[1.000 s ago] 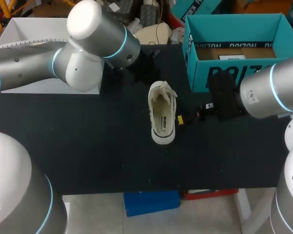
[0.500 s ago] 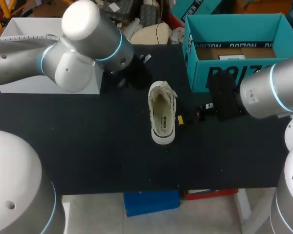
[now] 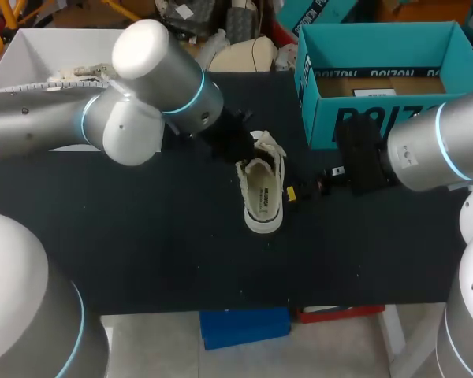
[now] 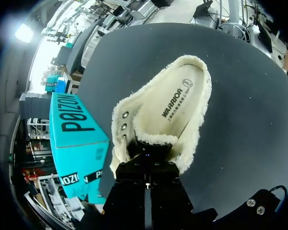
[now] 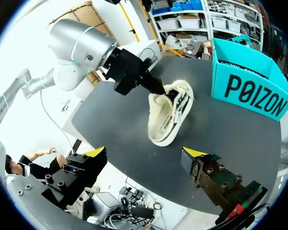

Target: Take the shoe out of the shoebox, open the shoe tongue, remove and reinsert the insole, then place the shoe into the shoebox

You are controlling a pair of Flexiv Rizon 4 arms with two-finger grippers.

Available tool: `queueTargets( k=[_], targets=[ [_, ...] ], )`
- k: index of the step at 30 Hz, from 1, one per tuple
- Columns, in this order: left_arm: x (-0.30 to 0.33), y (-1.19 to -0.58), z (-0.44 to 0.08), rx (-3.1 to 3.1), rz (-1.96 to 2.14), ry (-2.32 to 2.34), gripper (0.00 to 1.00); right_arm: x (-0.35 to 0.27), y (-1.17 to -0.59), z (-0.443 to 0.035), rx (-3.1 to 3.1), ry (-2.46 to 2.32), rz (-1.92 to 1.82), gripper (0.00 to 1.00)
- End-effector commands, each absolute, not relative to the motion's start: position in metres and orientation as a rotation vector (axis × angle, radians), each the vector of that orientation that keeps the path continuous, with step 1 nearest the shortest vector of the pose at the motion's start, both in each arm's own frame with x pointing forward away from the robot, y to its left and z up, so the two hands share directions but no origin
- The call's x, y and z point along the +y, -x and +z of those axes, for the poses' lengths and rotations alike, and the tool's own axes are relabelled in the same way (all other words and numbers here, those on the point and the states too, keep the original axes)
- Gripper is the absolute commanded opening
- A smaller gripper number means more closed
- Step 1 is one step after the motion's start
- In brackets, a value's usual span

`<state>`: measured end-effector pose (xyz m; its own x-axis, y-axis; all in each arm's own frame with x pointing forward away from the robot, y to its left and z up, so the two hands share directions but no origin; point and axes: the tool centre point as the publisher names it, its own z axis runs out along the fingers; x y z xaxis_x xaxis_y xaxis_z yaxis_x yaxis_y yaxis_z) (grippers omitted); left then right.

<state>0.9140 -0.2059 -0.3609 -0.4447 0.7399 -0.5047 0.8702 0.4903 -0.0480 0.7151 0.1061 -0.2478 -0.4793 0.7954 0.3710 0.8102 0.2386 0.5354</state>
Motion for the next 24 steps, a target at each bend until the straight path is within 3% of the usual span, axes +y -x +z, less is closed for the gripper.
queueTargets(
  k=[1, 8, 19, 23, 24],
  targets=[
    [-0.211, -0.909, -0.375, 2.316, -0.443, -1.36, 0.0, 0.107, -0.715, -0.248, -2.456, 1.594, -1.081, 1.0],
    [-0.217, -0.901, -0.383, 2.318, -0.46, -1.402, 0.0, 0.107, -0.715, -0.248, -2.456, 1.594, -1.081, 1.0],
    [-0.198, -0.904, -0.312, 2.315, -0.481, -1.31, 0.0, 0.107, -0.715, -0.248, -2.456, 1.594, -1.081, 1.0],
    [-0.185, -0.888, -0.291, 2.373, -0.783, -1.026, 0.0, 0.107, -0.715, -0.248, -2.456, 1.594, -1.081, 1.0],
    [-0.179, -0.884, -0.287, 2.384, -0.804, -0.989, 0.04, 0.107, -0.715, -0.248, -2.456, 1.594, -1.081, 1.0]
  ],
)
